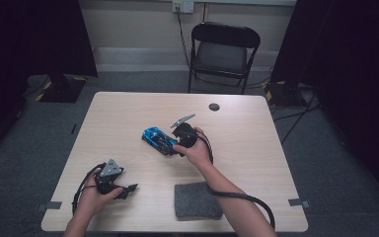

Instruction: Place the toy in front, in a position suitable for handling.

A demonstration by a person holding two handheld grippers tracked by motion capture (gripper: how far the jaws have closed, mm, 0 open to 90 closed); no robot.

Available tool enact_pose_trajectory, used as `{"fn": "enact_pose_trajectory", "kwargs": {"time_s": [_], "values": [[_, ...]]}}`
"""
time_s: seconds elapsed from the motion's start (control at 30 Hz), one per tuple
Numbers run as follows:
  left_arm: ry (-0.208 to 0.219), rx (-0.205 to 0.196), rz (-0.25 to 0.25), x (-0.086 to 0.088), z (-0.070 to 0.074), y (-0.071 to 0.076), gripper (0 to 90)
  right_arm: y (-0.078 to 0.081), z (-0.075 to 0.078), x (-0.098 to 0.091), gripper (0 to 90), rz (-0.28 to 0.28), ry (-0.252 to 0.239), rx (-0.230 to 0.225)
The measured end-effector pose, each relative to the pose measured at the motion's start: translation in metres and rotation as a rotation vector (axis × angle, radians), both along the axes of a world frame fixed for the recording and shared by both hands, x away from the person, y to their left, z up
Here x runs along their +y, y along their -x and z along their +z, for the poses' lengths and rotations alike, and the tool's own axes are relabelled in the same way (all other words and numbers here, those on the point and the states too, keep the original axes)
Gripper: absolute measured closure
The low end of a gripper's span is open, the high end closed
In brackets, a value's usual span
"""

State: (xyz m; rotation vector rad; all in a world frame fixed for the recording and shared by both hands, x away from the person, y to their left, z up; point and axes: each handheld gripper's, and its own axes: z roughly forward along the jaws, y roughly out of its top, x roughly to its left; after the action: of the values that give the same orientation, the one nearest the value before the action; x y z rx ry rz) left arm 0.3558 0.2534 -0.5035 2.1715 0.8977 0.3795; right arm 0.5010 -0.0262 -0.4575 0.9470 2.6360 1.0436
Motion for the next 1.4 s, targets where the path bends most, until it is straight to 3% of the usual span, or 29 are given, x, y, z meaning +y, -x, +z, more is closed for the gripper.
{"fn": "enact_pose_trajectory", "kwargs": {"time_s": [0.4, 0.87, 0.97, 1.4], "values": [[0.003, 0.002, 0.000, 0.000, 0.000, 0.000, 14.3, -0.012, -0.014, 0.023, 13.3, 0.018, 0.016, 0.019], [0.002, 0.001, -0.003, 0.000, 0.000, 0.000, 14.3, -0.023, -0.026, 0.045, 13.4, 0.019, 0.007, -0.012], [0.001, 0.000, -0.003, 0.000, 0.000, 0.000, 14.3, -0.025, -0.029, 0.050, 13.6, 0.013, 0.024, -0.012], [0.004, 0.002, -0.003, 0.000, 0.000, -0.001, 14.3, -0.033, -0.037, 0.055, 19.2, -0.018, 0.031, -0.024]]}}
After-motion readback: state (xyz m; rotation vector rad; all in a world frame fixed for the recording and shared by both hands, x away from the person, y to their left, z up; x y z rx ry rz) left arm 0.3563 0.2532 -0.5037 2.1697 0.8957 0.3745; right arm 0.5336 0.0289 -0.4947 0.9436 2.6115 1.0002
